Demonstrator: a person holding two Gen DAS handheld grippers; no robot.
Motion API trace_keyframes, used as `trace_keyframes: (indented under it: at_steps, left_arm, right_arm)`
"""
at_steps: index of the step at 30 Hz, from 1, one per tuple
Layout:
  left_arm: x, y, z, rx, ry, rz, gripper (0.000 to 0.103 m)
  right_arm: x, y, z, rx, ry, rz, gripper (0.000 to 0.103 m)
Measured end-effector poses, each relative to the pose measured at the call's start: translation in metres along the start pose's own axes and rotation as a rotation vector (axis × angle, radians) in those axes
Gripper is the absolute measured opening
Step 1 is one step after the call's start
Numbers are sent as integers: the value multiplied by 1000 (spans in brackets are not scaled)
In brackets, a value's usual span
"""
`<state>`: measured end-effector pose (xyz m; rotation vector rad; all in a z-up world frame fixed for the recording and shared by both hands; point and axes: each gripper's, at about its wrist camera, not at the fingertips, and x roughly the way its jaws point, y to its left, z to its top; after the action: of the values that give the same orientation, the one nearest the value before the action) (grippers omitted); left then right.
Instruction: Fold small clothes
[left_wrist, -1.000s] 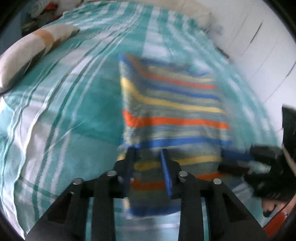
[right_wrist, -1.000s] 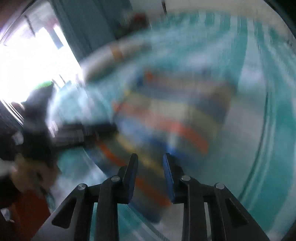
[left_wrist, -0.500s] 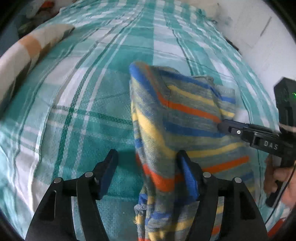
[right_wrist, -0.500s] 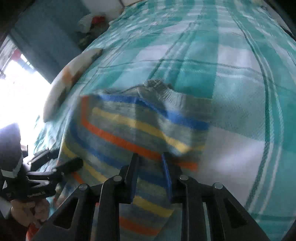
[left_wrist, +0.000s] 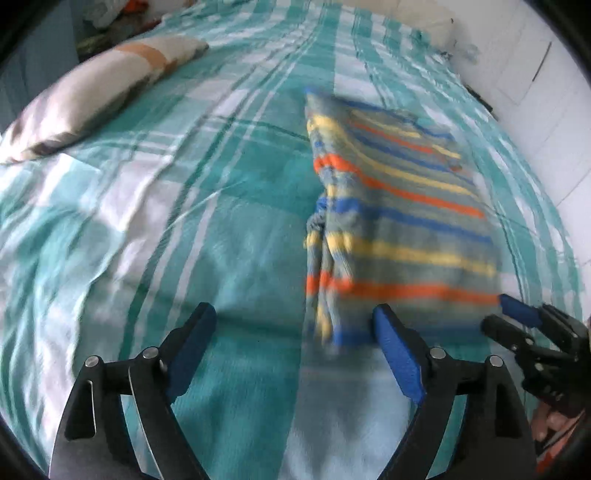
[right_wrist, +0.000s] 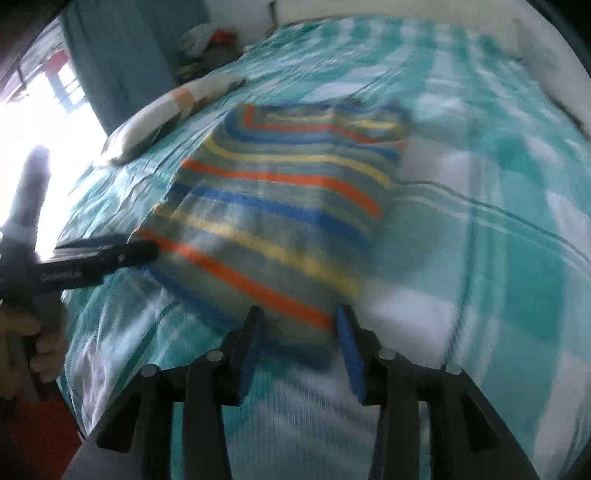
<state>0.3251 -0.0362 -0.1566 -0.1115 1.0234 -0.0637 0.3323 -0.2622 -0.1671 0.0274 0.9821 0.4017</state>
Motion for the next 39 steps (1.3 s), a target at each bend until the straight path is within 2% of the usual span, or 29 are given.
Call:
trace_keyframes:
  at_steps: [1,3,5,10,17,18,19,20,21,23,26,31,39]
  left_arm:
    - [-9,-2,-4,9,-17,20,93]
    - [-23,-5,-12,18,-50,55,97]
    - [-32,-8,-19,28,-57,65,97]
    - [-35,-13,-30,46,-48,81,97]
    - [-25,-19,-42,70,-51,108,98]
    - [-18,-19,-46,72,-40,108,100]
    - [-9,-18,-50,73,-21,107,100]
    - [3,-16,-56,77,7,108,101]
    - [15,-15,-67,98,2,107,103]
    - [16,-17,-80,143,-87,112,102]
    - [19,-18,-80,133,-91,120,102]
    - [19,-19,-85,136,-128,121,102]
    - [20,-19,-89,135,-138,119,102]
  right_arm:
    - [-11,-1,-5,30,-21,-2,72]
    - [-31,-1,-17,45,-72,-51,78]
    - [-38,2,-25,38,-79,-97,79]
    - [-47,-3,-47,63,-39,-146,80]
    - [-55,-23,-73,77,-65,-259,81]
    - [-51,-26,-77,71,-62,-276,87]
    - [-45,-29,-82,64,-55,-290,99]
    - [-38,-33,-89,56,-54,-296,103]
    - [-36,-34,-93,50,-69,-292,103]
    - [-34,-34,-99,39,-112,-298,103]
    - [-29,-31,-98,19,-114,-325,103]
    - [-25,-33,-97,21,-113,-322,103]
    - [-24,-34,-96,21,-111,-323,103]
